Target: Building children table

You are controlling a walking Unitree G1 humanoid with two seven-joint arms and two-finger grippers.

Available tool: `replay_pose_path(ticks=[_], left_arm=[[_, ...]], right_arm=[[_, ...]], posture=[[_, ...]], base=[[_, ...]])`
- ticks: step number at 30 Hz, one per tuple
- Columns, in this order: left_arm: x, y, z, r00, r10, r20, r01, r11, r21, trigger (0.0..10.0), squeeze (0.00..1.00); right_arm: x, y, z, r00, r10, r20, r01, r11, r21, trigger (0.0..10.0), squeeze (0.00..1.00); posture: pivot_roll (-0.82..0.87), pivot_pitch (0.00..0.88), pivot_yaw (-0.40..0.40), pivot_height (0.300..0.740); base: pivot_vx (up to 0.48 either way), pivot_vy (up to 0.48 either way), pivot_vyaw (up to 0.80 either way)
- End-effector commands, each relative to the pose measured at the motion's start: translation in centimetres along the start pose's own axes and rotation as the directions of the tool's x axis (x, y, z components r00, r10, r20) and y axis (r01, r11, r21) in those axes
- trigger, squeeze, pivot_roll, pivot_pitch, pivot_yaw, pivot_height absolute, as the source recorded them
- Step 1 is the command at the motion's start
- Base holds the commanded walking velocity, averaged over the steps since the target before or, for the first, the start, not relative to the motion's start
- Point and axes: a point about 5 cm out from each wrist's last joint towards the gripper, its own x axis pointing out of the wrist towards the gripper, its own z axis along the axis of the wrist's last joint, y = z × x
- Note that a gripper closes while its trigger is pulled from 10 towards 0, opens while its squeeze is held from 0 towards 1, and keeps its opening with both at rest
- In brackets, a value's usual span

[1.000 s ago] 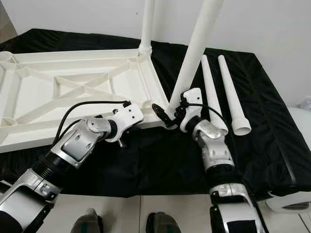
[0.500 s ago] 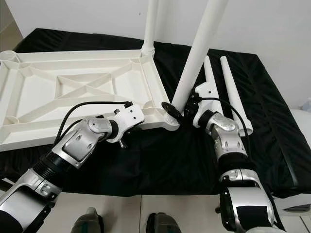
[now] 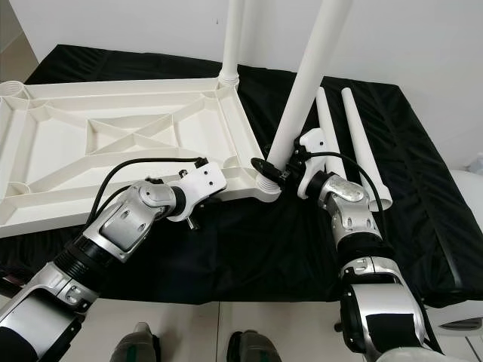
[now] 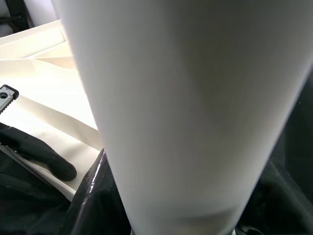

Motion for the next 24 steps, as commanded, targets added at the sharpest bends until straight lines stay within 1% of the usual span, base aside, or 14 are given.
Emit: replay_pose_path(ticks=[1,3,5,7,9,12,16,17,18,20,21,24], left_arm=[[-0.3,0.4,1.5,0.998,0.013,0.059,-0.016,0.998,0.057,10.0,0.00],[-0.3,0.4,1.6,0.998,0.012,0.059,-0.015,0.998,0.058,10.0,0.00],[-0.3,0.4,1.6,0.998,0.011,0.060,-0.015,0.998,0.058,10.0,0.00],[-0.3,0.4,1.6,0.998,0.011,0.060,-0.015,0.998,0.058,10.0,0.00],[-0.3,0.3,1.6,0.998,0.011,0.061,-0.015,0.998,0.057,10.0,0.00],[-0.3,0.3,1.6,0.998,0.011,0.062,-0.015,0.998,0.054,10.0,0.00],[-0.3,0.3,1.6,0.998,0.011,0.061,-0.015,0.998,0.054,10.0,0.00],[-0.4,0.2,1.5,0.998,0.011,0.060,-0.014,0.999,0.053,10.0,0.00],[-0.4,0.2,1.5,0.998,0.011,0.060,-0.014,0.999,0.053,10.0,0.00],[-0.4,0.2,1.5,0.998,0.011,0.059,-0.014,0.999,0.051,10.0,0.00],[-0.4,0.2,1.5,0.998,0.011,0.059,-0.014,0.999,0.051,10.0,0.00],[-0.4,0.2,1.4,0.998,0.010,0.059,-0.013,0.999,0.049,10.0,0.00]], right_arm=[[-0.8,-0.6,-0.7,0.998,-0.064,-0.019,0.065,0.997,0.040,10.0,0.00],[-0.5,-0.4,-0.6,0.995,-0.100,0.006,0.100,0.994,0.054,10.0,0.00],[0.0,0.0,-0.4,0.984,-0.172,0.034,0.169,0.983,0.076,10.0,0.00],[0.0,0.0,-0.4,0.984,-0.172,0.034,0.169,0.983,0.076,10.0,0.00],[0.4,0.2,-0.4,0.969,-0.244,0.043,0.239,0.966,0.095,10.0,0.00],[0.9,0.8,-0.3,0.946,-0.317,0.066,0.309,0.945,0.109,10.0,0.00],[1.1,1.2,-0.2,0.940,-0.333,0.075,0.324,0.940,0.108,10.0,0.00],[1.5,1.7,0.0,0.930,-0.357,0.091,0.347,0.931,0.114,10.0,0.00],[1.5,1.7,0.0,0.930,-0.357,0.091,0.347,0.931,0.114,10.0,0.00],[2.3,2.8,0.5,0.908,-0.401,0.121,0.385,0.913,0.135,10.0,0.00],[2.3,2.8,0.5,0.908,-0.401,0.121,0.385,0.913,0.135,10.0,0.00],[3.5,4.4,1.3,0.873,-0.465,0.148,0.441,0.881,0.171,10.0,0.00]], posture=[[0.06,0.000,-0.069,0.740],[0.06,0.003,-0.071,0.740],[0.05,0.007,-0.071,0.740],[0.05,0.007,-0.071,0.740],[0.05,0.012,-0.073,0.740],[0.05,0.017,-0.074,0.740],[0.05,0.020,-0.075,0.740],[0.05,0.022,-0.076,0.740],[0.05,0.022,-0.076,0.740],[0.05,0.024,-0.078,0.740],[0.05,0.024,-0.078,0.740],[0.05,0.026,-0.079,0.740]], base=[[0.000,0.000,0.00],[0.000,0.000,0.00],[0.000,0.000,0.00],[0.000,0.000,0.00],[0.000,0.000,0.00],[0.000,0.000,0.00],[0.000,0.000,0.00],[0.000,0.000,0.00],[0.000,0.000,0.00],[0.000,0.000,0.00],[0.000,0.000,0.00],[0.000,0.000,0.00]])
